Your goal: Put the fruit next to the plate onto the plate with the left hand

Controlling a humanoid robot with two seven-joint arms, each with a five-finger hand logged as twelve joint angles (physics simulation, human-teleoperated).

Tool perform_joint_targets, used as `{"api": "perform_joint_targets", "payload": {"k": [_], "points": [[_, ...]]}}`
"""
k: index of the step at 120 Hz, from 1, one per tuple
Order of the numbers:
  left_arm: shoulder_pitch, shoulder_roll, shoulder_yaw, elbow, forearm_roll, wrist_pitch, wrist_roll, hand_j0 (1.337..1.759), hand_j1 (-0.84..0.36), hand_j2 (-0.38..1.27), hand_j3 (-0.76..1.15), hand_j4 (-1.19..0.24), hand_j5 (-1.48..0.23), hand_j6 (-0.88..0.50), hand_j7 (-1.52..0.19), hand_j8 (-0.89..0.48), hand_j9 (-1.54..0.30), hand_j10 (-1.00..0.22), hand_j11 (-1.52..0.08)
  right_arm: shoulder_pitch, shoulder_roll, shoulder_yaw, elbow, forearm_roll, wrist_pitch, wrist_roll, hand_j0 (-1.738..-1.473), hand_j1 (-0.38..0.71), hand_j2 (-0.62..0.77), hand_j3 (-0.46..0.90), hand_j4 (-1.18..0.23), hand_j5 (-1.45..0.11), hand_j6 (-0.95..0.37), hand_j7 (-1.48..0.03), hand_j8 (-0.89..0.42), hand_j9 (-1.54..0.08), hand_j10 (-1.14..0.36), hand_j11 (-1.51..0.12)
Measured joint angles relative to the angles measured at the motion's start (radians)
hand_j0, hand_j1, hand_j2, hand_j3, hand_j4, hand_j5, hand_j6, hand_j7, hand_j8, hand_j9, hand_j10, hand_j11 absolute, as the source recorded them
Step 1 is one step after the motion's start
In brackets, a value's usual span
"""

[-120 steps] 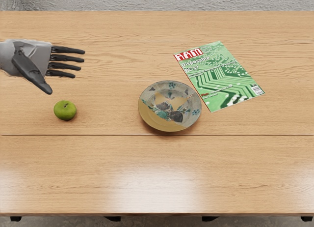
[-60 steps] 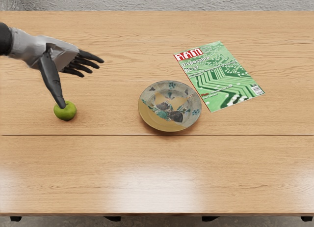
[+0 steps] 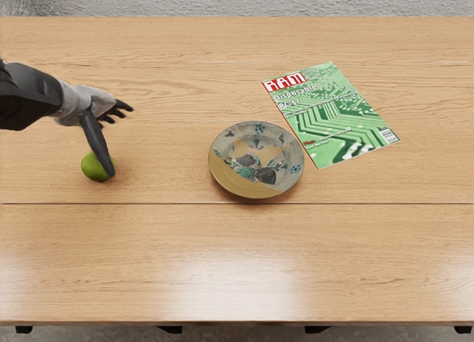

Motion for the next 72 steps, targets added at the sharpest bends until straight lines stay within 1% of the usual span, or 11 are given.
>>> {"api": "perform_joint_targets", "payload": {"k": [12, 16, 20, 34, 52, 72], "points": [[0.007, -0.02, 0.044, -0.001, 0.042, 0.132, 0.0, 1.658, 0.34, 0.0, 0.0, -0.01, -0.01, -0.01, -0.01, -0.01, -0.01, -0.01, -0.01, 0.0, 0.0, 0.0, 0.0, 0.0, 0.0, 0.0, -1.658, -0.33, 0.0, 0.0, -0.02, -0.02, -0.02, -0.02, -0.02, -0.02, -0.02, -0.02], [0.029, -0.031, 0.056, -0.002, 0.063, 0.168, 0.0, 1.658, 0.34, 0.0, 0.0, -0.01, -0.01, -0.01, -0.01, -0.01, -0.01, -0.01, -0.01, 0.0, 0.0, 0.0, 0.0, 0.0, 0.0, 0.0, -1.658, -0.33, 0.0, 0.0, -0.02, -0.02, -0.02, -0.02, -0.02, -0.02, -0.02, -0.02], [0.036, -0.031, 0.065, -0.002, 0.079, 0.194, 0.0, 1.658, 0.33, 0.0, 0.0, -0.02, -0.02, -0.02, -0.02, -0.02, -0.02, -0.02, -0.02, 0.0, 0.0, 0.0, 0.0, 0.0, 0.0, 0.0, -1.658, -0.33, 0.0, 0.0, -0.02, -0.02, -0.02, -0.02, -0.02, -0.02, -0.02, -0.02], [0.033, -0.03, 0.116, -0.028, 0.107, 0.241, 0.0, 1.658, 0.32, 0.0, 0.0, -0.02, -0.03, -0.03, -0.03, -0.03, -0.03, -0.02, -0.03, 0.0, 0.0, 0.0, 0.0, 0.0, 0.0, 0.0, -1.658, -0.33, 0.0, 0.0, -0.02, -0.02, -0.02, -0.02, -0.02, -0.02, -0.02, -0.02], [0.023, -0.03, 0.172, -0.1, 0.118, 0.279, 0.0, 1.658, 0.3, 0.01, 0.0, -0.05, -0.06, -0.05, -0.06, -0.05, -0.06, -0.05, -0.06, 0.0, 0.0, 0.0, 0.0, 0.0, 0.0, 0.0, -1.658, -0.33, 0.0, 0.0, -0.02, -0.02, -0.02, -0.02, -0.02, -0.02, -0.02, -0.02], [0.028, -0.035, 0.197, -0.123, 0.142, 0.393, 0.0, 1.658, 0.28, 0.01, 0.0, -0.06, -0.07, -0.06, -0.07, -0.06, -0.07, -0.06, -0.07, 0.0, 0.0, 0.001, 0.0, 0.0, 0.0, 0.0, -1.658, -0.33, 0.0, 0.0, -0.02, -0.02, -0.02, -0.02, -0.02, -0.02, -0.02, -0.02]]}}
